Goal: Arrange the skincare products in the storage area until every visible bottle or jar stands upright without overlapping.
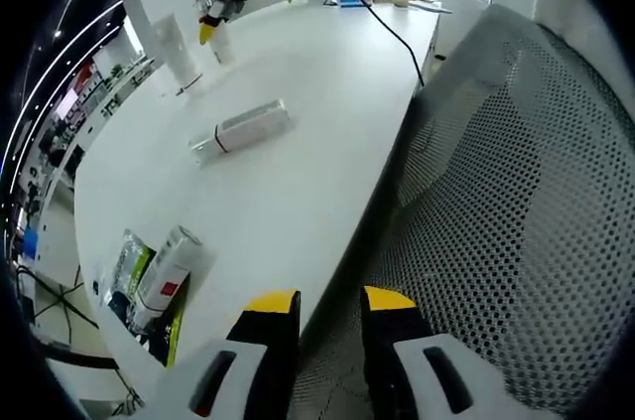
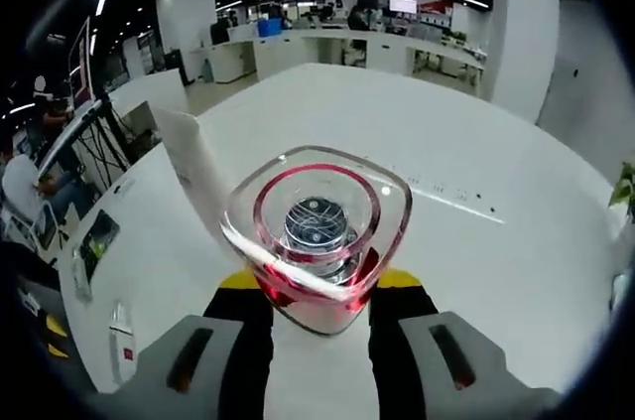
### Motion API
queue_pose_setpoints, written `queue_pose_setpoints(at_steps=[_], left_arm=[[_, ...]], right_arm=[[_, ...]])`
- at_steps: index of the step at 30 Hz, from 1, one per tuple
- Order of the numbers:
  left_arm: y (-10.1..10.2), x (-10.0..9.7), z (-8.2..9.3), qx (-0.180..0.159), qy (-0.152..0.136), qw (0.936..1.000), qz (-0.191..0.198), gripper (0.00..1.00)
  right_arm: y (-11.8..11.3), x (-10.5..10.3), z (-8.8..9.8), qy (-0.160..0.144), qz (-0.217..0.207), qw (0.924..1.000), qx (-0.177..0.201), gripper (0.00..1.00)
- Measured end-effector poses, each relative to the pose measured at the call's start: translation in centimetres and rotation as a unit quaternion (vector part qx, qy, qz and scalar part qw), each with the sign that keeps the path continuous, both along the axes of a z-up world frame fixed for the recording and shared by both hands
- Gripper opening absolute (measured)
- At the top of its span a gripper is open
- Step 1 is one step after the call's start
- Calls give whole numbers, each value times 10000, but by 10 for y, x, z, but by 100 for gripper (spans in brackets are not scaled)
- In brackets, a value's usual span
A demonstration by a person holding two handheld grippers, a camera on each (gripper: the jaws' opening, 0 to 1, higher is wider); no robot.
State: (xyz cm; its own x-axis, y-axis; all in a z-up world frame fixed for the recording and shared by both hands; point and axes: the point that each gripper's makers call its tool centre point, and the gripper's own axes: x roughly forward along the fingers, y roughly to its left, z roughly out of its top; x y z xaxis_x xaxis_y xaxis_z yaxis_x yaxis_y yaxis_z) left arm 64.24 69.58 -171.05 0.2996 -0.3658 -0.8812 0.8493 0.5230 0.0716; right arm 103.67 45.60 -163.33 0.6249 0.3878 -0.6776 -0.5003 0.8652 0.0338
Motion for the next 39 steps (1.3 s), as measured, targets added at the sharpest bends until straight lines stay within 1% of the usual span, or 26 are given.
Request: queue_pose_setpoints(at_steps=[5,12,18,19,23,27,29,31,36,39], left_arm=[[0,0,0,-1,10,10000,2,24],[1,0,0,-1,24,10000,21,25],[0,0,0,-1,21,10000,13,25],[0,0,0,-1,21,10000,15,25],[0,0,0,-1,24,10000,18,25],[1,0,-1,4,21,10000,18,25],[1,0,-1,4,22,10000,17,25],[1,0,-1,8,29,10000,8,25],[1,0,-1,11,33,10000,19,25],[1,0,-1,12,37,10000,18,25]], right_arm=[[2,5,-4,61,-42,10000,-15,34],[6,6,-11,126,-72,9998,-130,34],[6,6,-15,176,-1,9995,-261,34],[6,7,-14,144,-5,9996,-248,34],[4,8,-14,191,-78,9996,-201,34],[4,8,-13,168,-147,9997,-126,34],[4,8,-12,106,-129,9998,-144,34],[4,8,-12,97,-186,9998,-77,34],[5,8,-12,55,-251,9997,-46,34],[8,6,-12,57,-219,9997,-25,34]])
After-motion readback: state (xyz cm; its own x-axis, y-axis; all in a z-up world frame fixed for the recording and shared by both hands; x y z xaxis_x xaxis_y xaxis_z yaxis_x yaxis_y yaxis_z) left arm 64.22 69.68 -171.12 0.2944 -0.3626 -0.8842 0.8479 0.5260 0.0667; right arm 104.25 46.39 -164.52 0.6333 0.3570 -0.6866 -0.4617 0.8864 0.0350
